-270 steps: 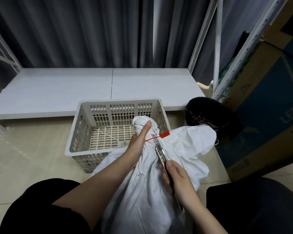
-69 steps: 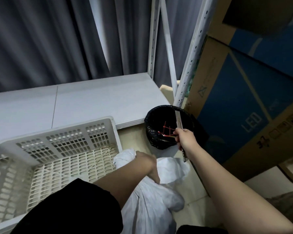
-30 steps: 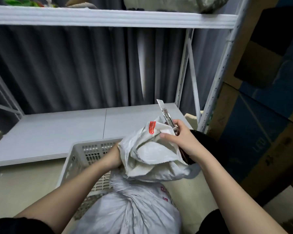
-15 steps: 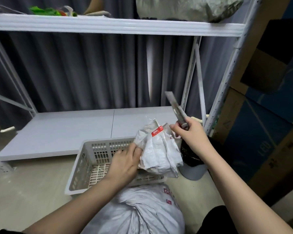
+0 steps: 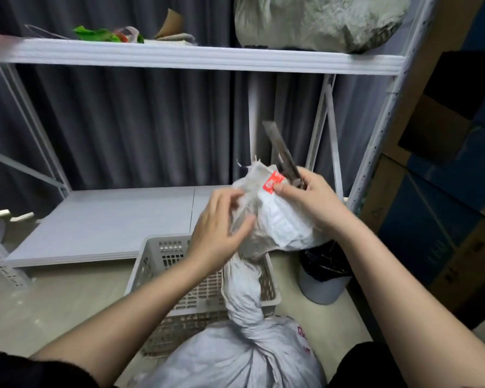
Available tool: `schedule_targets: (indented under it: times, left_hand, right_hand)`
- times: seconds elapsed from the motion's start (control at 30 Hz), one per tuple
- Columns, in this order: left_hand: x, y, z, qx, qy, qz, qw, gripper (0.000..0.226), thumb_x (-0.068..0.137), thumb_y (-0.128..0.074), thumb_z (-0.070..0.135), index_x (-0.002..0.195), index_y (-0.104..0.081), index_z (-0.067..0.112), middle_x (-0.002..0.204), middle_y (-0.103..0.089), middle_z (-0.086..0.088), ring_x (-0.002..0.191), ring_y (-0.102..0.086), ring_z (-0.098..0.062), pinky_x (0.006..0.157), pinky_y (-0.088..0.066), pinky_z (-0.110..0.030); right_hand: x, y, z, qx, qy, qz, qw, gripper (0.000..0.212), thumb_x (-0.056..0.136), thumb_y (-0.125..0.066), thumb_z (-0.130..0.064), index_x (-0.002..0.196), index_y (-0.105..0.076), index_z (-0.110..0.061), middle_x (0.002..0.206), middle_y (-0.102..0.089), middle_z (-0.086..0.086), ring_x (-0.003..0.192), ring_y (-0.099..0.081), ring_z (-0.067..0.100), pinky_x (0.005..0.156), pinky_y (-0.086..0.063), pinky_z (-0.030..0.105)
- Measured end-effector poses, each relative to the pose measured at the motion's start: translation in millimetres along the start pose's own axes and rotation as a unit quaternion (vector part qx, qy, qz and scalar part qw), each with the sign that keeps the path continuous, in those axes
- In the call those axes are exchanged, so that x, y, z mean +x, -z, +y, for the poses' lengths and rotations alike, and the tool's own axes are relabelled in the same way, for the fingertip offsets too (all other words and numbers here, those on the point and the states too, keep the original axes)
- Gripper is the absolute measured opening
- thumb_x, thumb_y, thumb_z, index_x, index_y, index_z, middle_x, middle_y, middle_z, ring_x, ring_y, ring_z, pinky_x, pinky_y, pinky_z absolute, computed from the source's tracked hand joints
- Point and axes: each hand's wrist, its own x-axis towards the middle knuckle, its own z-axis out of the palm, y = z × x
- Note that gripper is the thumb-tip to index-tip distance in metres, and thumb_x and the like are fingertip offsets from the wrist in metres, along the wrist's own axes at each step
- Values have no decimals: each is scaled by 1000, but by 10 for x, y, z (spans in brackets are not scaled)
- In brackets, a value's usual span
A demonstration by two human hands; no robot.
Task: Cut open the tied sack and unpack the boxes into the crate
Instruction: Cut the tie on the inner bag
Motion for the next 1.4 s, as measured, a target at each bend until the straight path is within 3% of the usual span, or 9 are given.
schedule_targets:
  times: [0.13, 0.37, 0.5, 0.63, 0.83, 0.97, 1.13, 1.27, 1.4]
  left_hand:
    - [539, 190, 282, -9, -35, 126, 991, 60, 82, -55, 41, 135, -40, 18, 133, -41, 1, 121, -46, -14, 103, -38, -34]
    - [795, 254, 225, -167, 83, 1, 982, 43, 80, -60, 33, 121, -48, 36, 122, -55, 2, 113, -56, -12, 98, -48, -38]
    - [733, 285, 58, 61, 17, 1, 998, 18, 83, -62, 24, 100, -58, 24, 111, -51, 3, 103, -51, -12, 90, -45, -34]
    - [670, 288, 20, 308, -79, -14, 948, 20, 86, -55, 29, 99, -64, 18, 106, -58, 2, 99, -53, -22, 82, -33, -32]
    - [597, 303, 46, 24, 96, -158, 982, 15, 74, -54, 33, 89, -50, 34, 92, -61, 10, 90, -56, -14, 80, -45, -34]
    - [645, 361, 32, 31, 135, -200, 970, 13, 71, -52, 38, 76, -58, 27, 82, -62, 2, 79, -52, -15, 72, -42, -31]
    - [545, 363, -56, 96, 79, -254, 959, 40, 59, -49, 59, 70, -58, 21, 81, -51, -9, 83, -48, -19, 76, -40, -33]
    - [417, 386, -177, -106, 160, -218, 957, 25, 76, -67, 27, 86, -66, 4, 85, -54, 1, 80, -49, -7, 74, -37, -22]
    - [335, 394, -236, -140, 160, -211, 954, 8, 90, -60, 11, 87, -67, 9, 83, -61, 5, 78, -54, 0, 76, -40, -18]
  right_hand:
    - [160, 70, -447, 78, 27, 8, 997, 23, 84, -69, -9, 69, -54, -20, 66, -56, -4, 62, -57, 9, 57, -47, 20]
    - [187, -117, -289, 93, 1, 23, 995, 13, 80, -69, -9, 77, -61, -19, 77, -58, 6, 76, -57, 19, 71, -48, 34]
    - [178, -143, -127, 75, -19, 14, 997, 8, 79, -69, -10, 86, -65, -13, 78, -60, 4, 76, -58, 17, 73, -47, 35]
    - [91, -280, -4, -14, -2, 49, 999, 10, 80, -70, -15, 85, -63, -10, 70, -54, -2, 68, -48, 8, 66, -40, 23]
    - [-26, -391, 108, 5, 27, 64, 998, 5, 84, -68, -9, 86, -66, -13, 80, -64, 8, 60, -47, -1, 57, -37, 10]
    - [-73, -470, 182, -21, 38, 88, 995, 21, 81, -65, -5, 76, -63, -25, 67, -61, -12, 54, -46, -3, 55, -36, 11]
    - [-133, -552, 231, -10, 23, 97, 995, 16, 81, -66, -7, 75, -63, -21, 72, -60, -5, 64, -49, 6, 60, -39, 17]
    - [-143, -392, 220, 206, -134, -100, 964, 10, 85, -60, -22, 86, -67, -14, 85, -62, 8, 81, -58, 14, 78, -44, 25]
    - [-86, -263, 317, 127, -186, -65, 972, 10, 75, -51, -14, 67, -47, -18, 56, -38, -2, 51, -33, 12, 45, -27, 24]
